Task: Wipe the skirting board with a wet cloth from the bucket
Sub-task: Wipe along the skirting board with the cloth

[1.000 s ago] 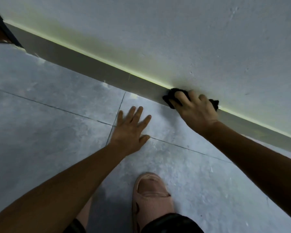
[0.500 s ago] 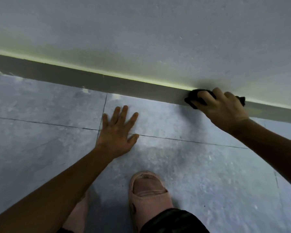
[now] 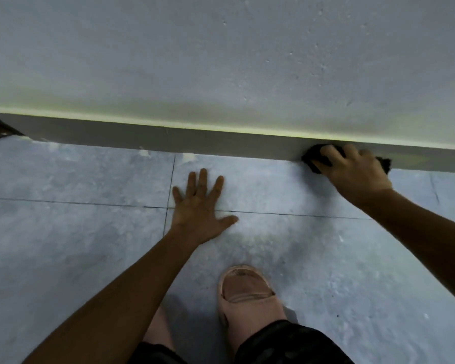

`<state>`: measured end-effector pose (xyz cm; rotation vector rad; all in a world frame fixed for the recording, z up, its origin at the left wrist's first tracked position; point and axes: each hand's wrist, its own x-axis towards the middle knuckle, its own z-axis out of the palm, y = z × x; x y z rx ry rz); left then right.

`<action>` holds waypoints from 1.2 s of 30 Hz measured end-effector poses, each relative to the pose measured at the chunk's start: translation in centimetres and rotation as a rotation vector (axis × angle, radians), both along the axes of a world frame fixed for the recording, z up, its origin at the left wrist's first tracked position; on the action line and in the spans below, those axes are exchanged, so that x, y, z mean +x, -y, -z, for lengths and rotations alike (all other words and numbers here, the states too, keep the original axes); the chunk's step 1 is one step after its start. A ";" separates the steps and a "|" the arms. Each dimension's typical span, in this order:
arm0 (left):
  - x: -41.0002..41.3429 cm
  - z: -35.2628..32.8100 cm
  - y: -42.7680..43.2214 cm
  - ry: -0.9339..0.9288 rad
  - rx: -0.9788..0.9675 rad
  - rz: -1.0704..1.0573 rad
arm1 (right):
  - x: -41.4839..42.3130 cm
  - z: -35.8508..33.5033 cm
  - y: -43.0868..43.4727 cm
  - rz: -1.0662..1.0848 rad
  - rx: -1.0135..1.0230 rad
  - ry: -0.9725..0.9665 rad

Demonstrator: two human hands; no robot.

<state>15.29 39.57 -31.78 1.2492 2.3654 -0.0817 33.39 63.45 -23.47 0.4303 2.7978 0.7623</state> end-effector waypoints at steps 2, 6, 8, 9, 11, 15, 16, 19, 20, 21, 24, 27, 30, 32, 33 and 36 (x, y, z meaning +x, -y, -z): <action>0.8 0.1 -0.4 -0.033 -0.003 -0.044 | 0.5 -0.4 -0.5 -0.053 0.040 -0.110; 3.5 -0.2 -3.3 -0.020 0.080 0.051 | -3.5 -0.6 0.8 -0.258 0.012 -0.130; 4.6 -0.3 -4.6 0.046 0.099 0.116 | -5.0 0.0 1.5 -0.323 0.012 -0.058; 4.8 -0.4 -5.1 0.064 0.080 0.131 | -5.2 0.3 1.5 -0.342 0.023 -0.024; 4.7 -0.4 -5.5 0.066 0.016 0.146 | -4.7 0.6 1.0 -0.375 0.027 0.009; 4.0 -0.6 -5.4 0.069 -0.008 0.188 | -0.8 0.7 -1.3 -0.302 0.050 -0.002; 4.0 -0.6 -5.3 0.053 0.005 0.191 | 0.5 0.6 -2.0 -0.256 0.040 -0.028; 4.1 -0.2 -5.1 0.013 0.035 0.198 | 2.6 -0.1 -2.9 -0.154 0.020 -0.096; 4.2 -0.1 -5.1 0.007 0.041 0.202 | 2.4 -0.1 -2.8 -0.152 0.025 -0.120; 4.2 0.0 -5.1 0.004 0.046 0.207 | 1.7 0.1 -2.4 -0.165 0.027 -0.148; 4.0 0.3 -5.0 -0.001 0.069 0.204 | -1.7 0.7 -0.6 -0.241 0.018 -0.191; 4.2 0.5 -4.8 -0.010 0.085 0.197 | -3.3 1.3 0.7 -0.271 0.017 -0.102; 4.0 0.6 -4.8 -0.027 0.088 0.206 | -1.7 1.3 0.2 -0.113 -0.005 -0.069; 4.1 0.7 -4.7 -0.037 0.101 0.203 | 0.4 1.8 -0.1 0.174 -0.167 -0.112; 4.3 0.7 -4.6 -0.050 0.109 0.198 | 1.5 2.0 0.1 0.344 -0.263 -0.197; 5.2 0.8 -4.5 -0.104 0.115 0.183 | 2.1 2.2 1.5 0.852 -0.828 -0.841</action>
